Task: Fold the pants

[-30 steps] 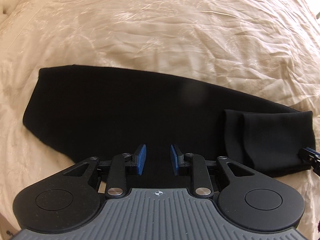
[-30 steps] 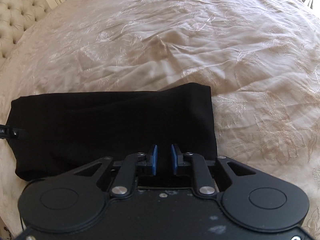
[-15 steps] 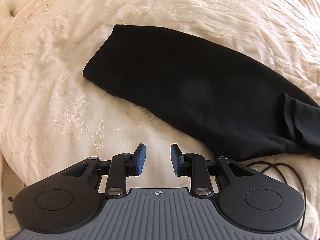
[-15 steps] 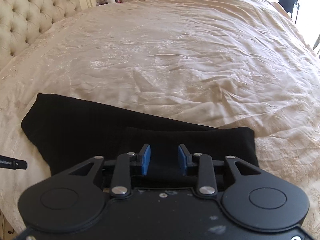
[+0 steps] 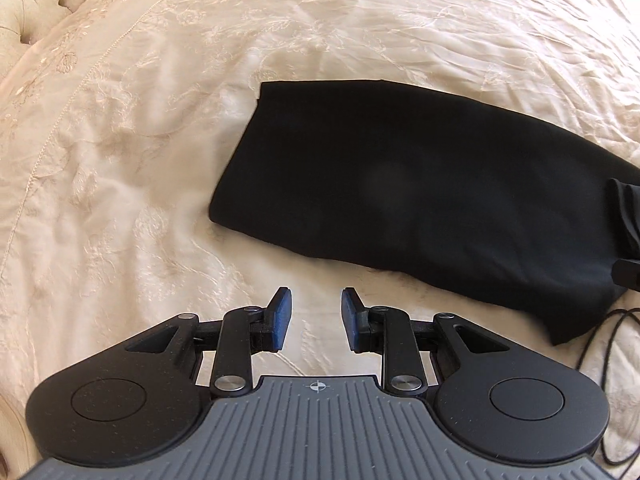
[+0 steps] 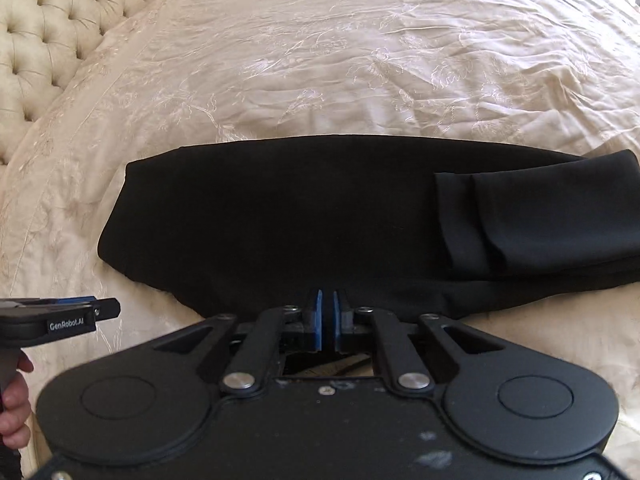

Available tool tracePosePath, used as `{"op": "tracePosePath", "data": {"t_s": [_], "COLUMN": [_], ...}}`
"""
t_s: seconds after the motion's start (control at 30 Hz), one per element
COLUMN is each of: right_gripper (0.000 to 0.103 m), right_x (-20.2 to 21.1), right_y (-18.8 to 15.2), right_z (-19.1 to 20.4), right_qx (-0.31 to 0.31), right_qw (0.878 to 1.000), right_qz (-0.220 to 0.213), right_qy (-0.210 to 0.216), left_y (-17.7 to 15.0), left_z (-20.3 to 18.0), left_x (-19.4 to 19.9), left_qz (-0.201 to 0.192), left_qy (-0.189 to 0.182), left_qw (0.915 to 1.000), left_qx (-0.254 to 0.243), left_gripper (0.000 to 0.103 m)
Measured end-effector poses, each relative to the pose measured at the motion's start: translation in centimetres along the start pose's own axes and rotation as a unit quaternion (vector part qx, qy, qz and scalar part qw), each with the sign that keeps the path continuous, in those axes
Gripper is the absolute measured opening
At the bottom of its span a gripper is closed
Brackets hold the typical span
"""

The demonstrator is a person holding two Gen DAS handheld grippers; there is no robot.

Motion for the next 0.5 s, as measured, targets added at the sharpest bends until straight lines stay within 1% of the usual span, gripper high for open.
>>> {"op": "tracePosePath", "data": {"t_s": [0.1, 0.13, 0.2, 0.27, 0.37, 0.5], "right_gripper": [0.008, 0.008, 0.008, 0.008, 0.008, 0.007], "right_x": [-1.7, -2.2, -3.4, -4.4, -5.5, -6.6], "right_y": [-0.5, -0.8, -1.8, -2.4, -2.6, -2.8], "right_z": [0.7, 0.8, 1.1, 1.1, 0.8, 0.0], "right_qx": [-0.016, -0.021, -0.026, -0.024, -0.026, -0.045], "right_qw": [1.0, 0.999, 0.998, 0.998, 0.996, 0.995], "right_qz": [0.02, 0.028, 0.05, 0.061, 0.078, 0.093], "right_qy": [-0.008, -0.009, -0.016, -0.021, -0.019, -0.002], "left_y": [0.8, 1.0, 1.4, 1.7, 2.0, 2.4], "left_z": [1.2, 1.8, 2.5, 2.8, 3.4, 3.8], "left_x": [-0.6, -0.7, -1.2, -2.1, -3.3, -3.9], "left_qz": [0.001, 0.001, 0.005, 0.019, 0.041, 0.044], "left_qy": [0.009, 0.009, 0.002, -0.005, -0.005, -0.017], "left_qw": [0.9999, 0.9998, 0.9996, 0.9992, 0.9982, 0.997], "left_qx": [0.007, 0.015, 0.028, 0.035, 0.044, 0.061], "left_gripper": [0.029, 0.034, 0.039, 0.04, 0.04, 0.04]}}
Point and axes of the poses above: each gripper's, at about its wrist camera, not at the fingertips, and x roughly against the way its jaws point, z to its left, y to its top, the point moved 6 cm from there along -x, roughly the way its jaws point, and after that the axes turned 12 degrees about x, right-handed, at the moved point
